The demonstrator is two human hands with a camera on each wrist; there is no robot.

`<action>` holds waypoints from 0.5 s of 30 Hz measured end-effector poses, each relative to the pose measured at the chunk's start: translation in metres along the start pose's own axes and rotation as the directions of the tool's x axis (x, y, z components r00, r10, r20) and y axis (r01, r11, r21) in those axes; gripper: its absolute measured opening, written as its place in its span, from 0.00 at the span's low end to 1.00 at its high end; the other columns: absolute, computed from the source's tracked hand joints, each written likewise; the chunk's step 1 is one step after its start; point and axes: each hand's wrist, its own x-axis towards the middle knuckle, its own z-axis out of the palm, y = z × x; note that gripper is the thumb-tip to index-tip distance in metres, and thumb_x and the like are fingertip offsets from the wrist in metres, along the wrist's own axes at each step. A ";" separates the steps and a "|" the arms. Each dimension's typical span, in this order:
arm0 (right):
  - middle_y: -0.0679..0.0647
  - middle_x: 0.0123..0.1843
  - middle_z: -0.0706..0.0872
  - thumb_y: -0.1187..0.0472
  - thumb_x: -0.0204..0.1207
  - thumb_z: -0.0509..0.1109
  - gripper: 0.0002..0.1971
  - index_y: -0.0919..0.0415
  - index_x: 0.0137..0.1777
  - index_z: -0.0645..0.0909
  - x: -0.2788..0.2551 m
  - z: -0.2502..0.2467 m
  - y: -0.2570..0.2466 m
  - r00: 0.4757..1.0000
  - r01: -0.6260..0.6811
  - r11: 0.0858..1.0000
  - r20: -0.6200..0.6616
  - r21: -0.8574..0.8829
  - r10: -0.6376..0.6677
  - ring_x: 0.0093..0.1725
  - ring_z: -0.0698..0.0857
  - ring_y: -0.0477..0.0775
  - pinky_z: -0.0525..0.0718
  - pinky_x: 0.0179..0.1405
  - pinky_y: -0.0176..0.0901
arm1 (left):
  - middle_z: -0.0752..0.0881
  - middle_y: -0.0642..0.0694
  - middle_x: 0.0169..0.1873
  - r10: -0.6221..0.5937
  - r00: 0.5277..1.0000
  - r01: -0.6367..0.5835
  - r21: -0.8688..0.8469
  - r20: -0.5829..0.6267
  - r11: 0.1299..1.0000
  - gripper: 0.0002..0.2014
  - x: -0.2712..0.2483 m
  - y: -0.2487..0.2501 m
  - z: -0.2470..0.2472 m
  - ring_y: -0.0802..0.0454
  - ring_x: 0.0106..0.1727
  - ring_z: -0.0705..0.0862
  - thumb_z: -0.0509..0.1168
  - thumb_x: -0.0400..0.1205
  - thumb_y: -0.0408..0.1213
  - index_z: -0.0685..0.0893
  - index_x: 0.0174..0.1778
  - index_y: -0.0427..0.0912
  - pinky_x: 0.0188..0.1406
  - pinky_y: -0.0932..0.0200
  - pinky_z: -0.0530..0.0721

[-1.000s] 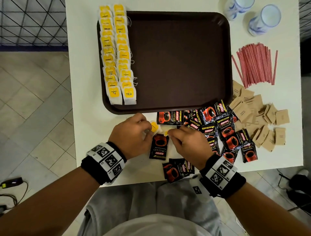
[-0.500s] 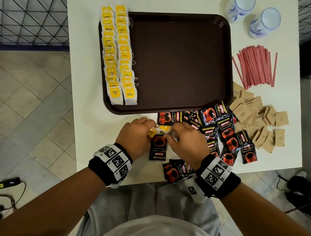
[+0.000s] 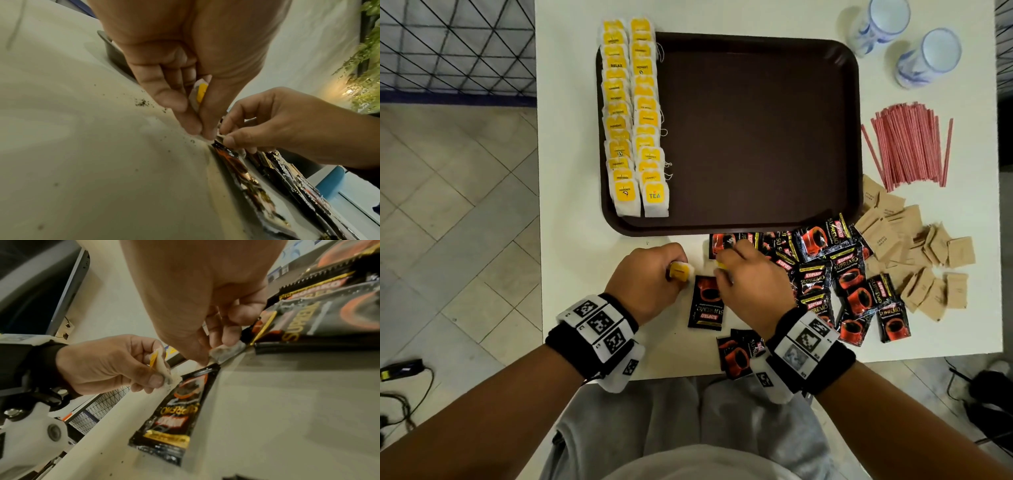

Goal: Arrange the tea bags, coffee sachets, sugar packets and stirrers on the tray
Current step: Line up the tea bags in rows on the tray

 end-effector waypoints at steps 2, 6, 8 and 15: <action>0.53 0.49 0.84 0.60 0.81 0.67 0.06 0.59 0.51 0.85 0.002 -0.001 0.000 1.000 -0.013 1.000 0.019 0.015 0.013 0.38 0.86 0.56 0.85 0.28 0.45 | 0.85 0.52 0.30 -0.017 1.000 0.017 -0.036 0.001 0.999 0.07 -0.002 -0.001 -0.001 0.51 0.34 0.83 0.75 0.71 0.38 0.82 0.39 0.50 0.34 0.49 0.84; 0.53 0.50 0.84 0.57 0.82 0.66 0.08 0.59 0.53 0.84 0.004 -0.006 0.000 0.999 -0.042 0.998 0.025 0.054 0.041 0.39 0.85 0.55 0.82 0.31 0.43 | 0.88 0.57 0.35 -0.058 0.998 0.058 -0.100 0.005 0.993 0.11 -0.005 -0.004 -0.010 0.59 0.37 0.86 0.79 0.69 0.39 0.83 0.40 0.52 0.41 0.56 0.86; 0.54 0.54 0.84 0.54 0.81 0.68 0.10 0.59 0.57 0.83 0.004 -0.007 0.000 0.998 -0.053 0.997 0.036 0.053 0.051 0.42 0.86 0.55 0.83 0.34 0.43 | 0.87 0.58 0.34 -0.062 0.998 0.059 -0.107 -0.016 0.993 0.09 -0.007 -0.006 -0.013 0.60 0.37 0.85 0.80 0.69 0.41 0.85 0.39 0.53 0.39 0.64 0.84; 0.55 0.52 0.86 0.59 0.76 0.75 0.11 0.59 0.57 0.86 0.001 -0.001 -0.001 0.999 -0.019 0.999 -0.028 -0.043 0.017 0.50 0.86 0.56 0.88 0.41 0.48 | 0.89 0.60 0.36 -0.037 0.995 0.021 -0.161 -0.095 0.987 0.02 -0.011 -0.002 -0.041 0.61 0.40 0.86 0.77 0.75 0.42 0.91 0.41 0.51 0.40 0.74 0.78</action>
